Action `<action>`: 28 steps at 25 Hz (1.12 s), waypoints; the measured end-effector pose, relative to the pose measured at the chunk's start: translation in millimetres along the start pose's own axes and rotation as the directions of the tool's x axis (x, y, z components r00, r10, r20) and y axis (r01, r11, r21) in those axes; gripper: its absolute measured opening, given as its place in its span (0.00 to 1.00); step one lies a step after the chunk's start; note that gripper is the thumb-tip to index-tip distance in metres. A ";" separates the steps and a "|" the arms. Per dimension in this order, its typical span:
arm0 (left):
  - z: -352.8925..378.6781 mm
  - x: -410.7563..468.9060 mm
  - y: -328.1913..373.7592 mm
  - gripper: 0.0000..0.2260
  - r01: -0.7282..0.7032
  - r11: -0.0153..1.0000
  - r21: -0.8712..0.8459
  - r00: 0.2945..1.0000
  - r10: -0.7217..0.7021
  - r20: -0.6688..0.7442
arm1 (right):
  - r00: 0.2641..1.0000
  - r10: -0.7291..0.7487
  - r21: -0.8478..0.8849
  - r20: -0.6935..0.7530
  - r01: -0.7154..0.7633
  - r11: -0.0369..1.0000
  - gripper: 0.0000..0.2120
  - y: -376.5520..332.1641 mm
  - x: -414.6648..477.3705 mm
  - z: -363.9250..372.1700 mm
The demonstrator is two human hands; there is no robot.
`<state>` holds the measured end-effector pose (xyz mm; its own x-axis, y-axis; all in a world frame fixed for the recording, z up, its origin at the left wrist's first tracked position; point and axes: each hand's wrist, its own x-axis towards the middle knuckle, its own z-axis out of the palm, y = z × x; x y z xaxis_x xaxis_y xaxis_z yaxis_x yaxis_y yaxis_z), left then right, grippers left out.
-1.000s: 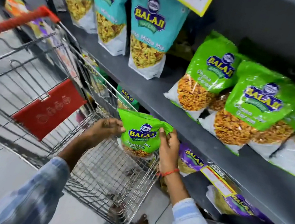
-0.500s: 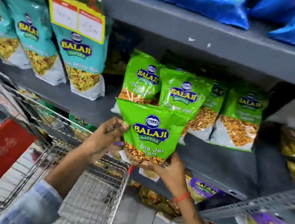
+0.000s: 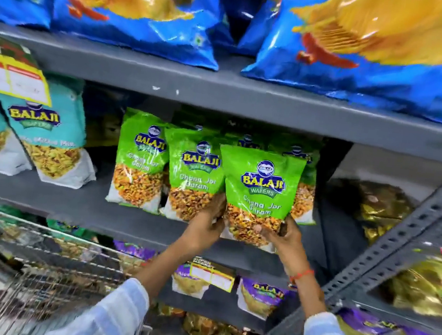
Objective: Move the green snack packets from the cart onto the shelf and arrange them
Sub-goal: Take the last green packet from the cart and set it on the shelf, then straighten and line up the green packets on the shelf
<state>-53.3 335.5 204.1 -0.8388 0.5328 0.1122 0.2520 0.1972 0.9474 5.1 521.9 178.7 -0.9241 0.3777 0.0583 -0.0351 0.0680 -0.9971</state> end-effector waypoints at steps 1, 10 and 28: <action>6.8 5.9 1.3 0.26 0.001 1.000 -0.007 1.000 -0.001 -0.017 | 1.000 -0.001 0.018 -0.001 0.001 1.000 0.21 0.8 6.1 -2.9; 13.4 20.8 -3.5 0.26 0.006 1.000 -0.004 0.996 -0.007 -0.085 | 0.993 0.072 -0.029 0.097 -0.070 0.997 0.29 36.6 19.4 -13.4; -12.5 45.3 102.9 0.15 -0.327 0.598 0.732 0.872 0.489 -0.010 | 0.994 0.109 -0.290 -0.016 -0.109 0.951 0.34 47.4 -8.8 -17.9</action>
<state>-71.4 369.7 310.4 -0.6132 0.5531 0.5639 0.7781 0.5460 0.3106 18.5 538.3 131.8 -0.9163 0.3973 -0.0503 0.1777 0.2909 -0.9401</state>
